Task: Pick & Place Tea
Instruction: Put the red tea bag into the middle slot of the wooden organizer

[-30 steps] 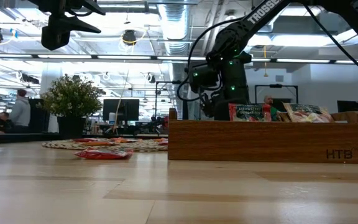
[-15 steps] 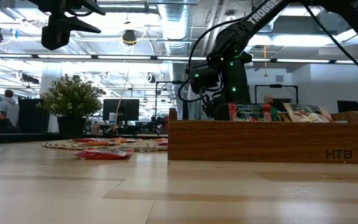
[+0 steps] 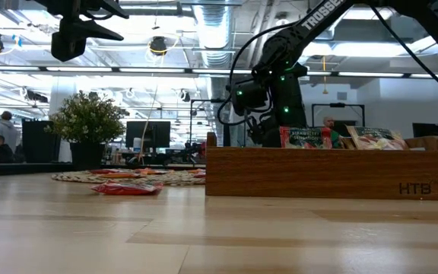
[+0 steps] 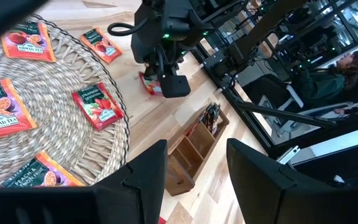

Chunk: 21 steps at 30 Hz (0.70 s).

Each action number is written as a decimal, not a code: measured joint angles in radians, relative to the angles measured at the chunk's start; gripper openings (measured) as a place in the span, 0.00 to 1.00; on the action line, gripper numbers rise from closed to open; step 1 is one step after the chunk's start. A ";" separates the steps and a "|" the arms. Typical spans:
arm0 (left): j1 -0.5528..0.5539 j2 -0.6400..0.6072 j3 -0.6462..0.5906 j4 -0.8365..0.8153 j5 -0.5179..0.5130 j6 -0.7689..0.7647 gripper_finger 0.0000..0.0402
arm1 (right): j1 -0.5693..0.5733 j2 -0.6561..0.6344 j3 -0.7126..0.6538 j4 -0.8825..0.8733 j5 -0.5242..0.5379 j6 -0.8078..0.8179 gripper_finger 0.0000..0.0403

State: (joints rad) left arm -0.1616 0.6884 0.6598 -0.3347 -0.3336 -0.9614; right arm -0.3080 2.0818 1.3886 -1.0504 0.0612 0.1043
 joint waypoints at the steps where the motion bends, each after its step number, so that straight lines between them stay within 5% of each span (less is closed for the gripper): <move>1: 0.000 0.000 0.000 0.000 0.000 0.001 0.39 | -0.001 0.001 0.011 -0.014 0.011 0.000 0.00; 7: 0.000 0.000 0.000 0.000 0.001 0.003 0.39 | 0.024 0.005 0.105 -0.141 0.186 0.001 0.00; 21: 0.000 0.000 0.000 0.000 0.034 0.015 0.39 | 0.166 0.005 0.335 -0.328 0.237 0.013 0.00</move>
State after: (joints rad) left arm -0.1616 0.6884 0.6598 -0.3347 -0.2993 -0.9463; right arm -0.1417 2.0869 1.7238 -1.3789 0.2983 0.1172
